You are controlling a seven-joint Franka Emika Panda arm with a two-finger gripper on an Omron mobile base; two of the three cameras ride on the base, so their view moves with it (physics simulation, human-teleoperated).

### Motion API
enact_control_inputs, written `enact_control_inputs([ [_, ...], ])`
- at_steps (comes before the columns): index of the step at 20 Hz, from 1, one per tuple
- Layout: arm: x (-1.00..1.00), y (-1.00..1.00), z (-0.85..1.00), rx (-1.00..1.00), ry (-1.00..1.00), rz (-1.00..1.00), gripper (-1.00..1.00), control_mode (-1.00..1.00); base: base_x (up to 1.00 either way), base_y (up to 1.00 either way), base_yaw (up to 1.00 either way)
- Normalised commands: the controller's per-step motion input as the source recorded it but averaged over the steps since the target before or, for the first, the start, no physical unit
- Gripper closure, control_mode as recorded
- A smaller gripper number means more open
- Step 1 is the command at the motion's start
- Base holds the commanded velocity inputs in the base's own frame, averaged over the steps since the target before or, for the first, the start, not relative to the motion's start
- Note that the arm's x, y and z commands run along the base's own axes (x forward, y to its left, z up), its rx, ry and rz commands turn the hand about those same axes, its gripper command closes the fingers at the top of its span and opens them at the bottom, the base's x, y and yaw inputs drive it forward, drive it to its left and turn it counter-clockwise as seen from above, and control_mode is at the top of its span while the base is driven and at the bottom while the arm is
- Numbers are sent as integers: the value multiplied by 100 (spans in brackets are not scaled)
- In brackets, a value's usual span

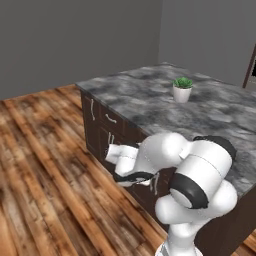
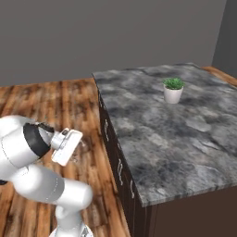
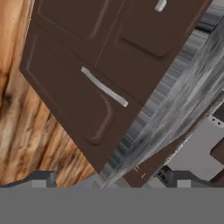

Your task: Take a straw from the drawer in front and place it inside the glass cup on the dining counter.

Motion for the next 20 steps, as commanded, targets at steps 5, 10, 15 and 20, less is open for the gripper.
enact_control_inputs([
  [5, 32, -18, -39, -21, -7, 1, -100, -100, 0, 0, 0],
  [10, 39, -5, -36, -20, -28, 0, -100, -100, 0, 0, 0],
  [15, 41, -3, -31, -4, -10, 0, -100, -100, 0, 0, 0],
  [20, 40, -24, -1, 0, -16, 0, -100, -100, 0, 0, 0],
])
